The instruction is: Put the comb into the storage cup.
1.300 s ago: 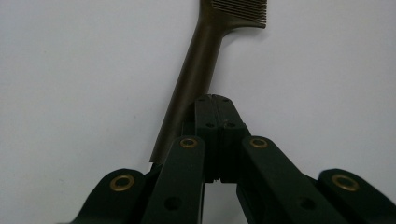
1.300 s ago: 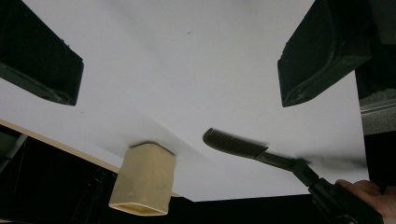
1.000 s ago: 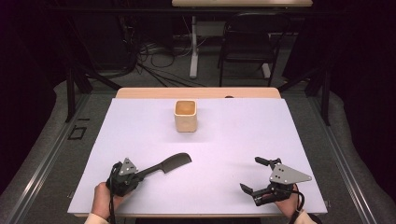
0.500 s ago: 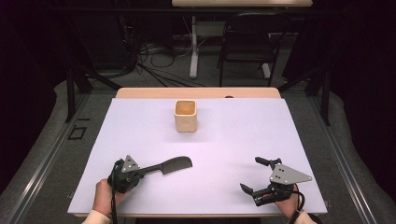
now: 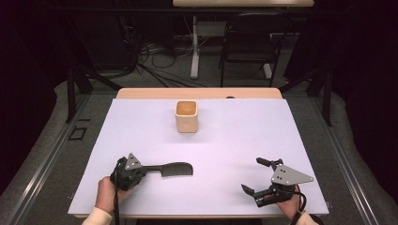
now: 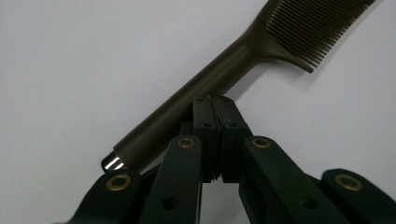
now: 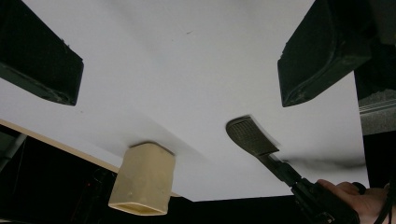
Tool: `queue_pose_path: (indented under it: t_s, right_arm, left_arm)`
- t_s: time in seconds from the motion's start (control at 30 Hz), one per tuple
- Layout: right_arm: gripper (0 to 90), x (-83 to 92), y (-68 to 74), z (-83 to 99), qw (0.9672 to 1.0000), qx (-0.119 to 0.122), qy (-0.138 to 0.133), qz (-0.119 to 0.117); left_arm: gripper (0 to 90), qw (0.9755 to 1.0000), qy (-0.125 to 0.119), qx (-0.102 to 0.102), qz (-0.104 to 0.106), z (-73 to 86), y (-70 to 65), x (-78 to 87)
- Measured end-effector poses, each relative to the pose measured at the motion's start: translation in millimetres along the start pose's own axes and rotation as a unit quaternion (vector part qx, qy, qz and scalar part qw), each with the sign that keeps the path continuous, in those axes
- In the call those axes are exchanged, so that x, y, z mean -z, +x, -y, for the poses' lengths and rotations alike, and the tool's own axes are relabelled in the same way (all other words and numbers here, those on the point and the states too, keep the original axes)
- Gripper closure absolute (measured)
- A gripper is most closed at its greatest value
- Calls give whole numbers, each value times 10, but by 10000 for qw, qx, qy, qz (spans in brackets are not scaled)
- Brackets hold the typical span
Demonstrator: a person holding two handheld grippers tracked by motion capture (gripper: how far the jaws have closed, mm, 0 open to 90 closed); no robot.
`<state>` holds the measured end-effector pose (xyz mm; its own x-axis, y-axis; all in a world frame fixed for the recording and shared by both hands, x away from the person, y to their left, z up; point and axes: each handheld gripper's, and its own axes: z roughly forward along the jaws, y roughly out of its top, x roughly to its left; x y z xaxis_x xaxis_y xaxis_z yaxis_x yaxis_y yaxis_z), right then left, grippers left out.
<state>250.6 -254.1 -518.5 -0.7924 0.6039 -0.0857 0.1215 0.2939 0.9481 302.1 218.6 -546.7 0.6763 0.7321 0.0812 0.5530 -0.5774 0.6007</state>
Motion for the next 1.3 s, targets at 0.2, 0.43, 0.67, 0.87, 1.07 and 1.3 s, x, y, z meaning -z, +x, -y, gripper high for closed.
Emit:
queue_pose_path:
  t_s: [0.2, 0.43, 0.67, 0.87, 1.07, 1.3]
  right_arm:
    - [0, 2, 2, -1, 10000, 5, -9, -10]
    - [0, 7, 3, -3, 10000, 7, -29, -2]
    - [0, 9, -1, -1, 10000, -17, -37, -5]
    - [0, 13, 2, -5, 10000, 3, -63, -11]
    - [0, 0, 1, 0, 10000, -22, -19, 15]
    - [0, 3, -4, 2, 10000, -47, -14, 60]
  left_arm:
    - [791, 9998, -116, -13, 190, 8, -20, 66]
    - [439, 9985, -382, 50, 382, 18, -52, 201]
    - [175, 9985, -417, 7, 356, -2, -56, 252]
    - [111, 9987, -406, -49, 310, -25, -21, 268]
    - [19, 9988, -381, -169, 241, -68, 15, 287]
    - [0, 9979, -324, -537, 153, -182, 75, 313]
